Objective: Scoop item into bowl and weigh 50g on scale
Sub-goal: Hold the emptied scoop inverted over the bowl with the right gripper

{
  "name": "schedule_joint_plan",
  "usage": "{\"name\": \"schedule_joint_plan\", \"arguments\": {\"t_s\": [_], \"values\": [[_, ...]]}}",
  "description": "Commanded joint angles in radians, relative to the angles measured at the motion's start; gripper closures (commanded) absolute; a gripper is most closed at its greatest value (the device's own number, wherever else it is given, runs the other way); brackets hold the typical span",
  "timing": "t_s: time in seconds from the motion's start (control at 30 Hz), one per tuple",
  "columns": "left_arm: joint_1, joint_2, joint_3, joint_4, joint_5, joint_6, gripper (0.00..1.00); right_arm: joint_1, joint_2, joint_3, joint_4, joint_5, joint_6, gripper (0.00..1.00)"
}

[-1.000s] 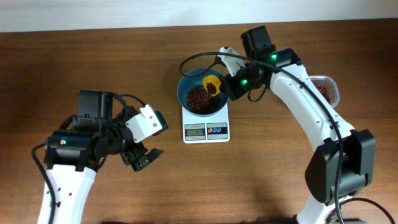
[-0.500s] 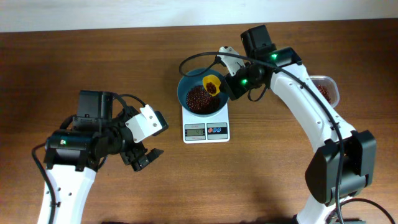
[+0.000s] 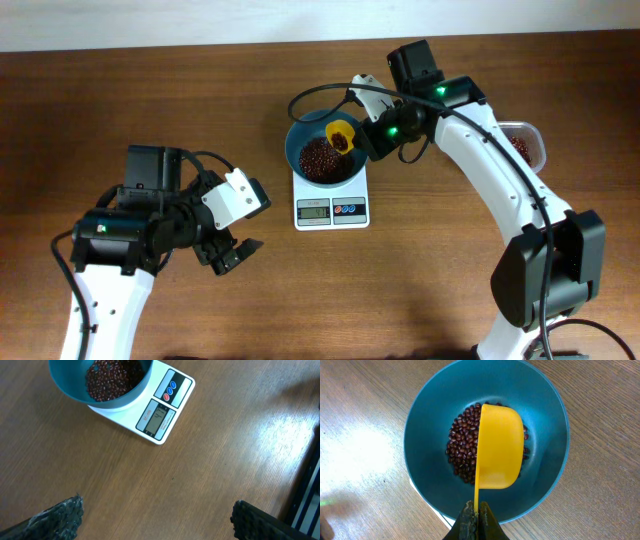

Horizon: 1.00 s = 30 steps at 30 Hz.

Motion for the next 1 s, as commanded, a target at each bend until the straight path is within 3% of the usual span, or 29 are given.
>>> {"name": "schedule_joint_plan", "arguments": {"t_s": [0.0, 0.97], "values": [[0.006, -0.007, -0.002, 0.002, -0.001, 0.009, 0.01, 0.019, -0.031, 0.016, -0.005, -0.002, 0.005, 0.96], [0.006, -0.006, -0.002, 0.002, -0.001, 0.009, 0.01, 0.023, -0.028, 0.019, 0.000, 0.011, 0.026, 0.96]]}}
